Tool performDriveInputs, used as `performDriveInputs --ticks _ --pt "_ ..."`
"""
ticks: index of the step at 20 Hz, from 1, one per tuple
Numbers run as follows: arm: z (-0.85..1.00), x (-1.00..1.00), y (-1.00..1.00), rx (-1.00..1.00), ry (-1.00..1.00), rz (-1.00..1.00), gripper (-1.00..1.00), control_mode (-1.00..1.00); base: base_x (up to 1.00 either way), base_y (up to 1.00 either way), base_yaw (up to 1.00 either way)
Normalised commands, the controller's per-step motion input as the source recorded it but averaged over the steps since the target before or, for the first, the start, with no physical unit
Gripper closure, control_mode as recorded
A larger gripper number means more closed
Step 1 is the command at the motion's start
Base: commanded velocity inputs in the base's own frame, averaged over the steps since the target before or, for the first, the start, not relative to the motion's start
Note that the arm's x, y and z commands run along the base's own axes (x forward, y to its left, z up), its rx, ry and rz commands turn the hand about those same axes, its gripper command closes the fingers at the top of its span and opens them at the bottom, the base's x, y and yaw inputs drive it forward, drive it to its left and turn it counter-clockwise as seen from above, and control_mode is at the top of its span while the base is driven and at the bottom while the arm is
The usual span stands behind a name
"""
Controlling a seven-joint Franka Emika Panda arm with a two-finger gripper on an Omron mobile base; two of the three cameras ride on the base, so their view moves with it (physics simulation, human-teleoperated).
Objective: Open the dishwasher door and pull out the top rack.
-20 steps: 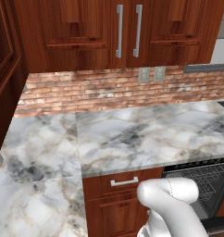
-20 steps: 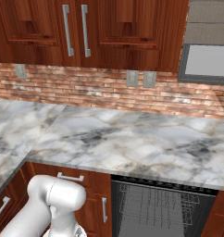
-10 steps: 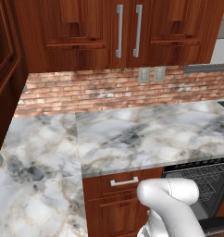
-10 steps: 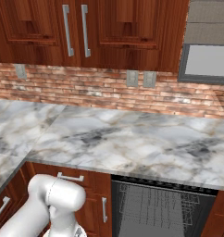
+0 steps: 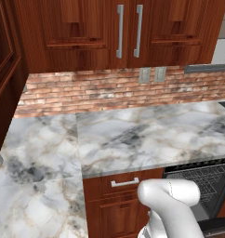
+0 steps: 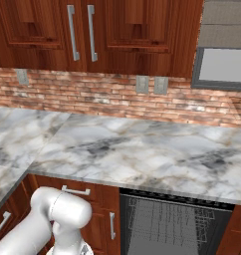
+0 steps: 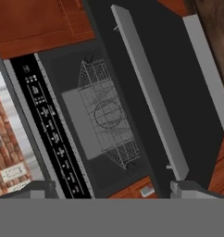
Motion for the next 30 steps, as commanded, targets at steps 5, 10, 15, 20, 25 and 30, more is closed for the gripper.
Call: performDriveInputs --ticks 5,10,15,20,25,30 --pt "0.15 0.00 0.00 0.00 0.01 -0.02 -1.00 -1.00 0.00 0.00 0.00" --pt "0.19 0.02 0.00 0.00 0.00 0.00 -1.00 -1.00 0.00 0.00 0.00" --pt "0.14 0.05 0.01 -0.01 0.00 0.00 -1.00 -1.00 0.00 0.00 0.00" --pt "0.17 0.05 0.00 -0.01 0.00 0.00 -1.00 -1.00 0.00 0.00 0.00" --pt "0.15 0.09 0.00 -0.01 0.02 0.02 -1.00 -1.00 0.00 0.00 0.00" --pt "0.03 0.11 0.00 0.00 0.05 0.03 -1.00 -1.00 0.00 0.00 0.00"
